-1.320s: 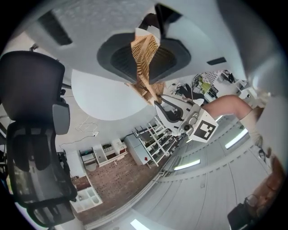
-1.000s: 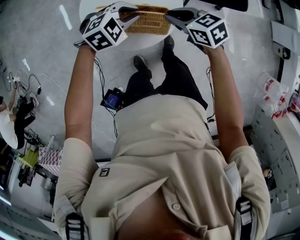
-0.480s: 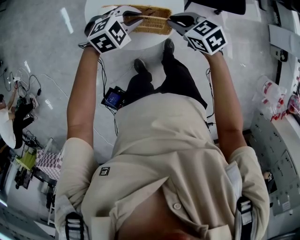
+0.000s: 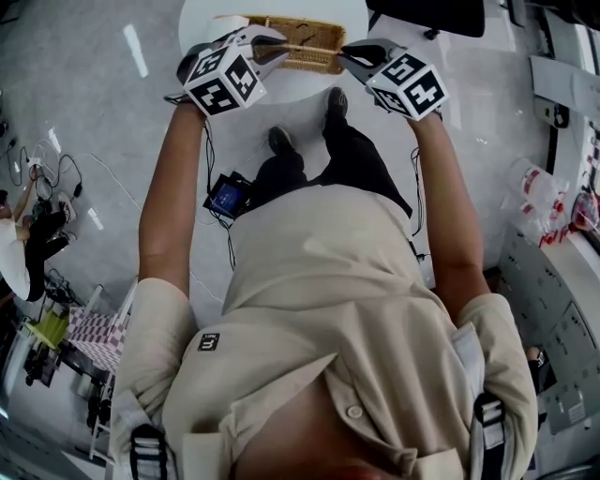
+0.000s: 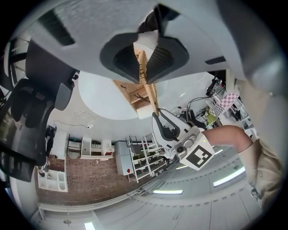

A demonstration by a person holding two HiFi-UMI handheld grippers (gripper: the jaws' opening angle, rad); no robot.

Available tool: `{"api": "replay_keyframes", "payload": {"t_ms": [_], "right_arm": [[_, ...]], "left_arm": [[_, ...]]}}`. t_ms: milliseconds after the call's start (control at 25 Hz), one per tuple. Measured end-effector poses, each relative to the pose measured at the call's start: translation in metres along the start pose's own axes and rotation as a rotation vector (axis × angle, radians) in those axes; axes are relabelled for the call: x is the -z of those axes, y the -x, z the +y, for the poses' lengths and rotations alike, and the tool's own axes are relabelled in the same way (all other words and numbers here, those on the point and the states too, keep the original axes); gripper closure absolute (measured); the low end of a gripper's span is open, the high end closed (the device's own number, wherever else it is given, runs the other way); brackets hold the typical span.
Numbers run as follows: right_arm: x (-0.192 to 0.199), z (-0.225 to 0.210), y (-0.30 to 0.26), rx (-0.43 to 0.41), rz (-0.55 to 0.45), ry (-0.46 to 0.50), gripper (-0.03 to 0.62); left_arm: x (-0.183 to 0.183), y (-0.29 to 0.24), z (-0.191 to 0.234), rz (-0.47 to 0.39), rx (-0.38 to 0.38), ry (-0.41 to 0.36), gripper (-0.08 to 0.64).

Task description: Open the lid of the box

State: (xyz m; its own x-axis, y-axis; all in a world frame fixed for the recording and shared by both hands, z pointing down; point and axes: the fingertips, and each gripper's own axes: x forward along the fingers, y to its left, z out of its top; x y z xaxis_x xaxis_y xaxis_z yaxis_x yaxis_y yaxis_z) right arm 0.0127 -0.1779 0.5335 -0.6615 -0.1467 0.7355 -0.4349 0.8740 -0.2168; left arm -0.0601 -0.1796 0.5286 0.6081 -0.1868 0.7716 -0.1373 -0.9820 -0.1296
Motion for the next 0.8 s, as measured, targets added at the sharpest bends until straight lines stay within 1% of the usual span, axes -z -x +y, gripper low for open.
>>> {"api": "replay_keyframes", "payload": {"t_ms": [440,800], "right_arm": [[0.012,0.021,0.011,0.006,0.029,0.017,0.551],[0.021,0.043,0.014,-0.001,0.06,0.035,0.551]], "left_arm": [[-0.007,0.008,-0.023,-0.007,0.002,0.003,0.51],[-0.005,0.018,-0.045,0.003,0.004,0.001,0.509]]}}
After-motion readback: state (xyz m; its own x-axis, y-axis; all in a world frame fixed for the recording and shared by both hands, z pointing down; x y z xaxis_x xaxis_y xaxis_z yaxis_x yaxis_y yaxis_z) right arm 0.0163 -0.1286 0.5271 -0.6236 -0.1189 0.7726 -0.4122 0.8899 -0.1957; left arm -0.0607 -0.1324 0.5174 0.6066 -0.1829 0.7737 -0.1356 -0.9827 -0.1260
